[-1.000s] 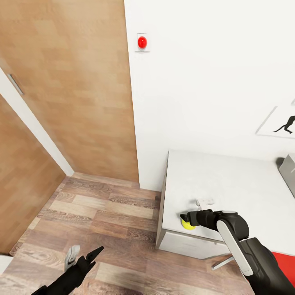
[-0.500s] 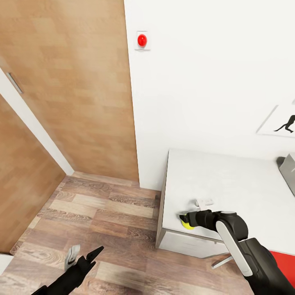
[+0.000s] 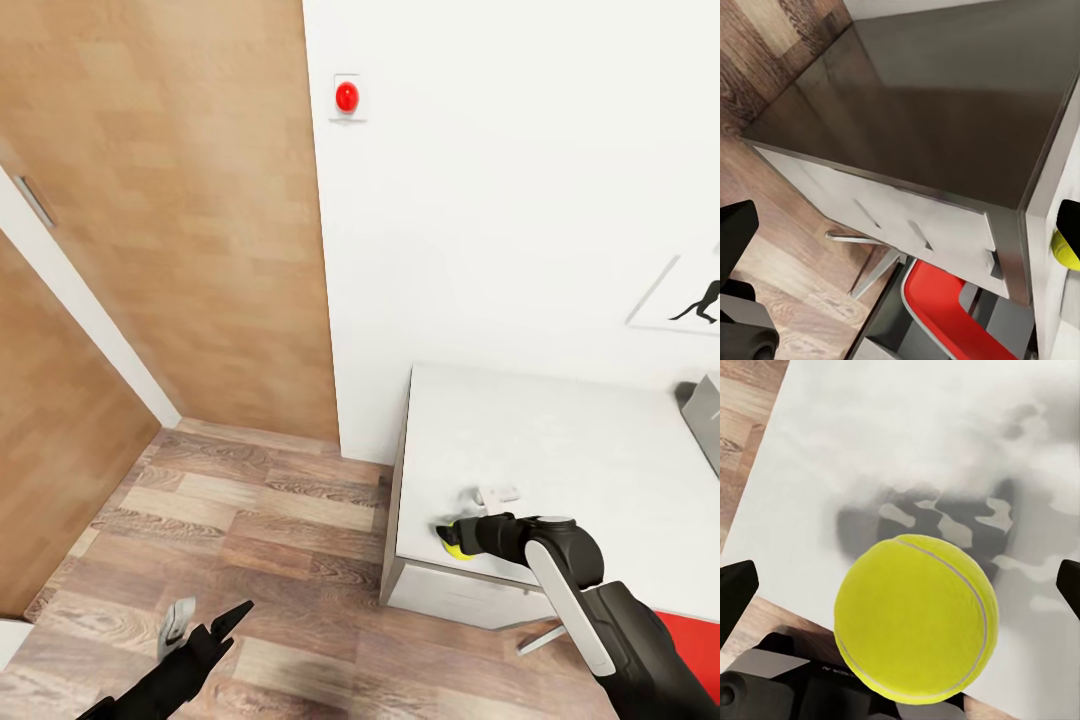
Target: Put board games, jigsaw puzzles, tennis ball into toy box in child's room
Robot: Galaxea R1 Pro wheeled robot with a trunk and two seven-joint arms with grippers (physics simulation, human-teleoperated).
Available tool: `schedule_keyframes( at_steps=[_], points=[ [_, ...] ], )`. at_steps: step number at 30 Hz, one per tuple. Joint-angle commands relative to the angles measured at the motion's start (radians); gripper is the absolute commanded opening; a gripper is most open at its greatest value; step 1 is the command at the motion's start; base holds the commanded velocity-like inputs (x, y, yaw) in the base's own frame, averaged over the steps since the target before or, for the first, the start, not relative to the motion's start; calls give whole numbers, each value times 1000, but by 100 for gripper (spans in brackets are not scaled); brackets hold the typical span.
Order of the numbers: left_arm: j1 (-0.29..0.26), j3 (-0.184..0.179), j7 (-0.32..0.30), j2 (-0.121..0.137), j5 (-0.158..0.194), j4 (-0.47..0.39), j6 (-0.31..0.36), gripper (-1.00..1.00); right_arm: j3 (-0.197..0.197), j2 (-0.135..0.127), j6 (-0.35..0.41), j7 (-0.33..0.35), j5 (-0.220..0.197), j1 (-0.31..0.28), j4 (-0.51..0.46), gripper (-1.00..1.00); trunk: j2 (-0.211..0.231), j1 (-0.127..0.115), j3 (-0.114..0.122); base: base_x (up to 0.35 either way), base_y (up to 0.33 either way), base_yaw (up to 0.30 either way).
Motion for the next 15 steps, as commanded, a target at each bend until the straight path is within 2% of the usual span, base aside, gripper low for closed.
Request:
schedule_keyframes(
  at_steps=[1,15],
  points=[
    [0,-1,1,1,7,-1,4,100,2,-1,3,-6,-5,-1,-1,100,-2,1,-2,0,0,0],
    [0,0,1,1,7,-1,4,100,1,-1,3,-6,-5,-1,-1,100,-2,1,-17,0,0,0]
  ],
)
